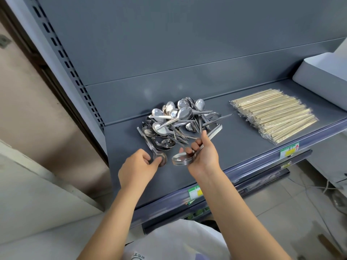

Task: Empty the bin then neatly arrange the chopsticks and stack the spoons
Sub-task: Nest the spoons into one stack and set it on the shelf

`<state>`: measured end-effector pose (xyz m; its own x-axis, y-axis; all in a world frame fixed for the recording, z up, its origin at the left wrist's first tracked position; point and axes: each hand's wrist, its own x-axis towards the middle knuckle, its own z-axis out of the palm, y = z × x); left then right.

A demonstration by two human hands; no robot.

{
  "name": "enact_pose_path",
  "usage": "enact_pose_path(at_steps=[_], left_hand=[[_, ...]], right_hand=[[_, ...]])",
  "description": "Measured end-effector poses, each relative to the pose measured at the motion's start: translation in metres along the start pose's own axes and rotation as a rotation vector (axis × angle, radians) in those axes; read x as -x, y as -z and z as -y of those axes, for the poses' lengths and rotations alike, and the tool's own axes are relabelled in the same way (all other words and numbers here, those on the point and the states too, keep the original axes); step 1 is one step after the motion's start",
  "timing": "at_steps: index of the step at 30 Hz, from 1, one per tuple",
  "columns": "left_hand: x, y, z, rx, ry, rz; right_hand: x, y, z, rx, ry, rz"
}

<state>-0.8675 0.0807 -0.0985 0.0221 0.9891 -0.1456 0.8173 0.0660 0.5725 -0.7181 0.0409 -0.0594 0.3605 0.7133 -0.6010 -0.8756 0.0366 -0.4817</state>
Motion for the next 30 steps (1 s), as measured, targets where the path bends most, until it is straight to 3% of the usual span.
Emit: enact_pose_path(at_steps=[9,18,22,26,30], left_hand=[[-0.004,0.003,0.002,0.028,0.014,0.046],[-0.010,0.025,0.008,0.329,0.086,0.006],[-0.006,0.042,-0.004,0.650,-0.032,0.105],[0.000,0.040,-0.013,0.593,-0.192,0.237],[0.003,0.030,-0.017,0.531,-0.229,0.291]], right_hand=[[-0.004,0.002,-0.003,0.040,-0.027,-0.010],[-0.009,0.002,-0.003,0.086,-0.062,0.002],[-0.008,0.002,-0.007,0.155,-0.099,0.032],[-0.005,0.001,-0.016,0.195,-0.164,0.113],[-0.001,0.000,-0.020,0.242,-0.212,0.208]])
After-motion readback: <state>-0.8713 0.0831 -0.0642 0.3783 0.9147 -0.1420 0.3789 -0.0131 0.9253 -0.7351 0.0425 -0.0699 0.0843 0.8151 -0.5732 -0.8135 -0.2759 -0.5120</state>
